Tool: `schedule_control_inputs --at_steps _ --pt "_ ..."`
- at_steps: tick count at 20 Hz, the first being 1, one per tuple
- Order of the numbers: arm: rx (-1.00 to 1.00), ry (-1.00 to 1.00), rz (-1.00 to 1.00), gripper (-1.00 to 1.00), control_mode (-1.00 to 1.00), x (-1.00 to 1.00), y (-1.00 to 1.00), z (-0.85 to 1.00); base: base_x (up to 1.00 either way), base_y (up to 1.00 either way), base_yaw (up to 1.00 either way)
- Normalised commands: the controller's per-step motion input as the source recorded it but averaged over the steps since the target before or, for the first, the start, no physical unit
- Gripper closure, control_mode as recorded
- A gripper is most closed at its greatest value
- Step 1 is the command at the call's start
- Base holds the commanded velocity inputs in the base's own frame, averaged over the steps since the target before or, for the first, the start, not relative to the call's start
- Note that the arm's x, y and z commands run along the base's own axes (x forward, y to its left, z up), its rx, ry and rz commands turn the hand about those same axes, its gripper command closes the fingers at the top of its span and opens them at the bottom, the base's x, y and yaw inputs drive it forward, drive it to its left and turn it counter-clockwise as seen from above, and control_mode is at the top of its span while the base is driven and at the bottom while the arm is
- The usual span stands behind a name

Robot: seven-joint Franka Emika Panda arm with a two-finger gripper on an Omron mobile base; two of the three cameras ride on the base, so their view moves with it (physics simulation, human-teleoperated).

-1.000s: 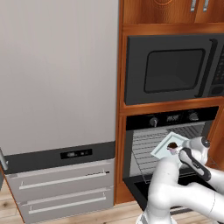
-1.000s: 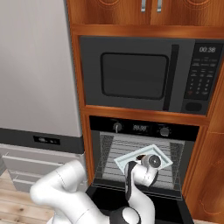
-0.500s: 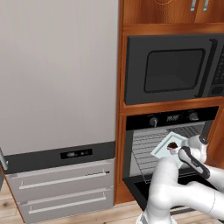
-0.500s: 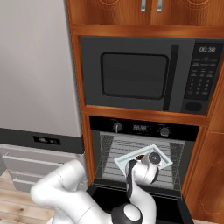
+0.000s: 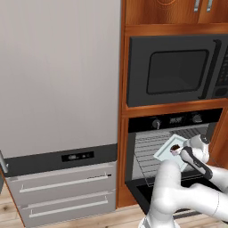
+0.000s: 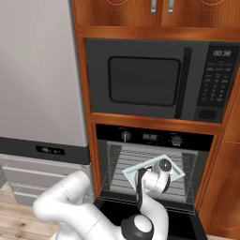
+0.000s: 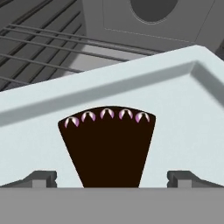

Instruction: Take the baked cake out of the oven and place it on the plate for cooling. Then close the oven door.

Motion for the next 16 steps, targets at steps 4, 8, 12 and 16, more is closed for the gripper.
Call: schedule_control_inputs --at_steps 4,8,12,16 --pt "0.00 0.02 0.00 -1.00 -1.00 0.04 0.00 -0.14 0.00 0.00 0.00" --pt "0.00 0.00 0.00 -1.00 -1.00 0.00 0.00 -0.21 0.00 0.00 0.00" --pt "0.00 0.00 0.00 -1.00 -1.00 0.00 0.00 -0.18 0.00 0.00 0.00" --pt "0.00 0.00 0.00 -1.00 -1.00 0.00 0.00 -0.16 0.00 0.00 0.00"
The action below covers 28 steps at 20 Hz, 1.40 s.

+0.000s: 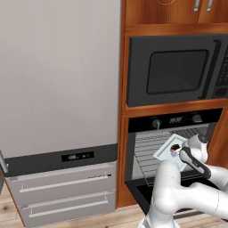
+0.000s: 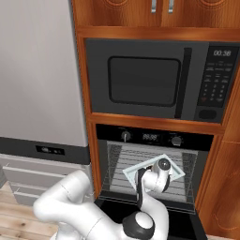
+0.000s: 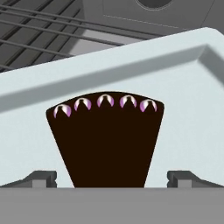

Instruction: Take the baked cake out of the oven and place it on the plate for cooling. Then close the oven door.

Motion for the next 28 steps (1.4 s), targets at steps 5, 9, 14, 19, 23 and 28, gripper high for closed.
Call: schedule_control_inputs --at_steps 5,9,14,19,23,28 --pt "0.00 0.00 0.00 -1.00 -1.00 0.00 0.00 -0.18 0.00 0.00 0.00" --pt "0.00 0.00 0.00 -1.00 -1.00 0.00 0.00 -0.24 0.00 0.00 0.00" --pt "0.00 0.00 0.00 1.00 -1.00 0.00 0.00 -0.12 0.00 0.00 0.00" --pt "0.00 0.00 0.00 1.00 -1.00 0.00 0.00 0.00 0.00 0.00 0.00" --pt "0.00 0.00 0.00 1.00 -1.00 0.00 0.00 0.00 0.00 0.00 0.00" --pt "0.00 0.00 0.00 1.00 -1.00 0.00 -0.04 0.00 0.00 0.00 0.00"
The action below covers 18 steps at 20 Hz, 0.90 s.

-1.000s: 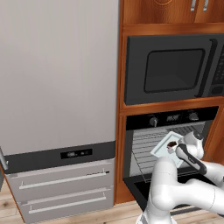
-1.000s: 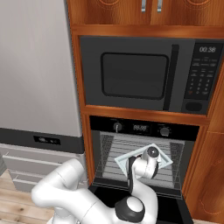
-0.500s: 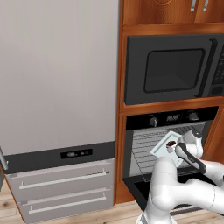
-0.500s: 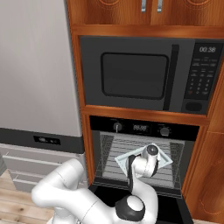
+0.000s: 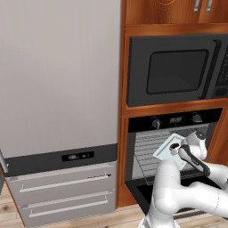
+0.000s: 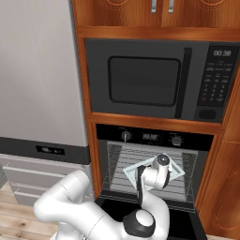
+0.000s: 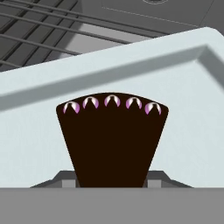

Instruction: Take the baked cake out of the oven and place it on the plate for cooling. Then close the oven door.

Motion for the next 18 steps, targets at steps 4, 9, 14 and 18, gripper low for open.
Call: schedule_control_inputs --at_steps 4,9,14,18 --pt "0.00 0.01 0.00 1.00 -1.00 -0.01 -0.06 0.00 0.00 0.00 0.00" --pt "0.00 0.01 0.00 1.00 -1.00 0.00 -0.02 0.00 0.00 0.00 0.00" --pt "0.00 0.00 0.00 1.00 -1.00 -0.03 -0.06 0.06 0.00 0.00 0.00" --pt "0.00 0.00 0.00 1.00 -1.00 -0.25 -0.23 0.16 0.00 0.00 0.00"
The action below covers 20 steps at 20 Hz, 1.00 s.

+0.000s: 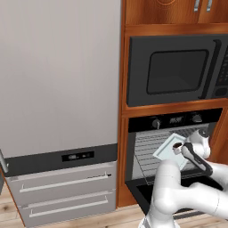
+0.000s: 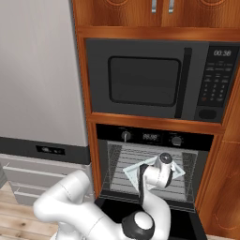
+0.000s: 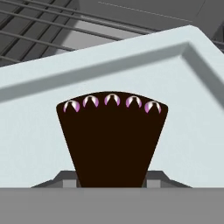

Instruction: Take the baked cake out of the oven and place it on the plate for cooling. Then close the oven door.

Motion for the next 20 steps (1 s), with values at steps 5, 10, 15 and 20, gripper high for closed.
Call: schedule_control_inputs --at_steps 5,10,15,20 --pt "0.00 0.00 0.00 1.00 -1.00 -0.52 -0.19 0.25 0.00 0.00 0.00" --pt "0.00 0.00 0.00 1.00 -1.00 -0.42 -0.02 0.48 0.00 0.00 0.00" --pt "0.00 0.00 0.00 1.00 -1.00 -0.43 0.00 0.59 0.00 0.00 0.00" --pt "0.00 0.00 -0.04 1.00 -1.00 -0.63 -0.07 0.52 0.00 0.00 0.00"
